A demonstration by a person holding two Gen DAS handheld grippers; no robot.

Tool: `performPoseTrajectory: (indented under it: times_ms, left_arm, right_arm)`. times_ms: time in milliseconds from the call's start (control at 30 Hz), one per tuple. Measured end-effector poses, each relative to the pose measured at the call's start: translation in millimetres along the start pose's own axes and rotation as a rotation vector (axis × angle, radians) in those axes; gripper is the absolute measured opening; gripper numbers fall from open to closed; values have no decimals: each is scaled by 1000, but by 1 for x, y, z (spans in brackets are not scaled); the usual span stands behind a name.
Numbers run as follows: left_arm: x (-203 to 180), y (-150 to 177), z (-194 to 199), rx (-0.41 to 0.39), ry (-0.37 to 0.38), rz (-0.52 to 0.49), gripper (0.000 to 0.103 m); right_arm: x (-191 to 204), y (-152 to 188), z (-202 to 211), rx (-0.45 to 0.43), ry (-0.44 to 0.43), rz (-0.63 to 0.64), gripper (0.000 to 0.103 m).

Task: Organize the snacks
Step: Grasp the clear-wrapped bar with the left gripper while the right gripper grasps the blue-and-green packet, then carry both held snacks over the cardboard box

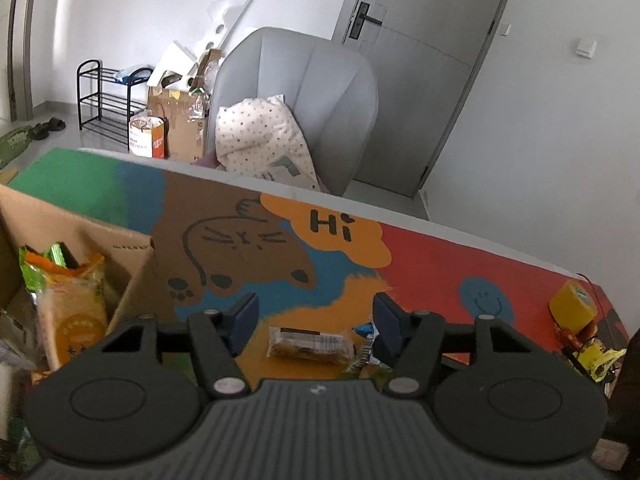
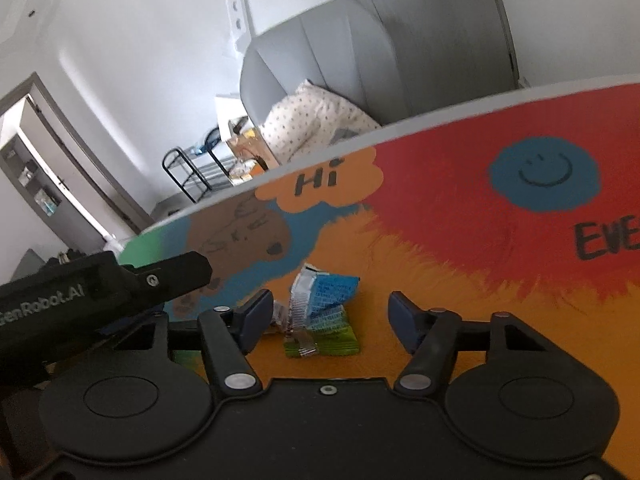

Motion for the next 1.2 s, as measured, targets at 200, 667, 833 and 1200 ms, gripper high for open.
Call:
performPoseTrajectory:
  times_ms: [200, 667, 833, 1200]
  left_arm:
    - [3, 5, -12, 13, -8, 10, 62]
    - [-7, 24, -41, 49, -15, -45, 66]
    - [-12, 32, -50, 62, -21, -85, 66]
    - [-16, 42, -52, 49, -28, -150, 58]
  right_arm:
    - [-5, 1, 3, -10, 20, 24, 32]
    - [-31, 5, 31, -48, 109, 3, 32]
    - [-36, 8, 39, -55, 131, -5, 32]
    - [-33, 11, 49, -67, 125, -1, 32]
Point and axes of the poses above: each gripper's, at about its wrist camera, not at the fingertips, and z roughly against the way its jaws point, x to its left, y to its underside, the point moved 3 cm from there along -z, roughly the way its jaws point, and after that the axes turned 5 degrees about -x, right-handed, at the moved point
